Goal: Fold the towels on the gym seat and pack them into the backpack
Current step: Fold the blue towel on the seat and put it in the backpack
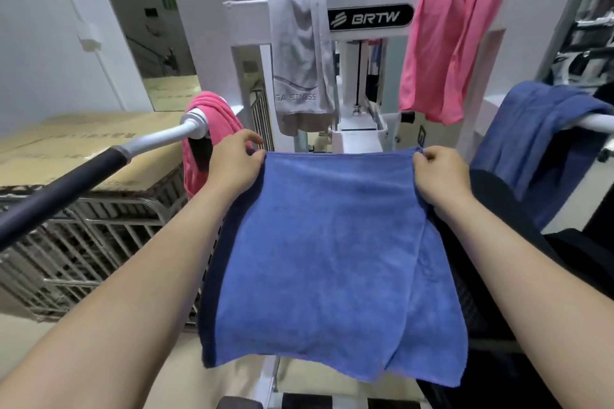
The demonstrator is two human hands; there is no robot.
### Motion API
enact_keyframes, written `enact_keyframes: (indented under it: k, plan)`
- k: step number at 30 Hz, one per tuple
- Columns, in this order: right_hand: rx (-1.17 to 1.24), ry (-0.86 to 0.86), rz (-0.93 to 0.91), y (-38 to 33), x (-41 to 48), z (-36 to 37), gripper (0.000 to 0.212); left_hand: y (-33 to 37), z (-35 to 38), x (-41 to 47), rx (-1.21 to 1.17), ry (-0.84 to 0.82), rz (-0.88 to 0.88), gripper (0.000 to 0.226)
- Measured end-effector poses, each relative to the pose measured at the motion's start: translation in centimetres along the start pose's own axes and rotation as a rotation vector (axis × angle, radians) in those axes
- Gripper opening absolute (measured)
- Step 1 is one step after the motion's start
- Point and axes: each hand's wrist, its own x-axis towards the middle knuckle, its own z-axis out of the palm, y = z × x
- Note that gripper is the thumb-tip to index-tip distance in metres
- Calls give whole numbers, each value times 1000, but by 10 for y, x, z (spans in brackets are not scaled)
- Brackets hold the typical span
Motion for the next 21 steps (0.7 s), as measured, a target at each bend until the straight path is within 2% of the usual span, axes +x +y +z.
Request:
enact_keyframes:
  k: [3, 6, 8, 9, 11, 14, 16, 19, 21]
  plan:
    - [-94, -5, -53, 5, 3, 8, 26, -3, 5, 2, 53, -31, -45, 29]
    - [-123, -48, -77, 2, 0, 8, 20, 31, -7, -23, 88, -121, 58, 16]
    - [-130, -99, -82, -2, -5, 2, 37, 75, -12, -64, 22, -314, 151, 5]
    - [-107, -107, -89, -3, -9, -1, 44, 96, -11, -88, 7, -419, 200, 7]
    - [-1, -95, -108, -1, -21, -9, 51, 130, -7, -132, 50, -518, 305, 25]
    - [224, -105, -34, 6, -42, -22, 52, 151, 1, -173, 242, -483, 352, 45]
    - [442, -164, 93, 10, -55, -30, 46, 155, 3, -187, 340, -456, 355, 40]
    - [727, -344, 220, 8, -59, -37, 37, 150, 5, -185, 295, -413, 314, 23]
    - [717, -516, 208, 9, -61, -42, 50, 141, 2, -180, 191, -412, 285, 23]
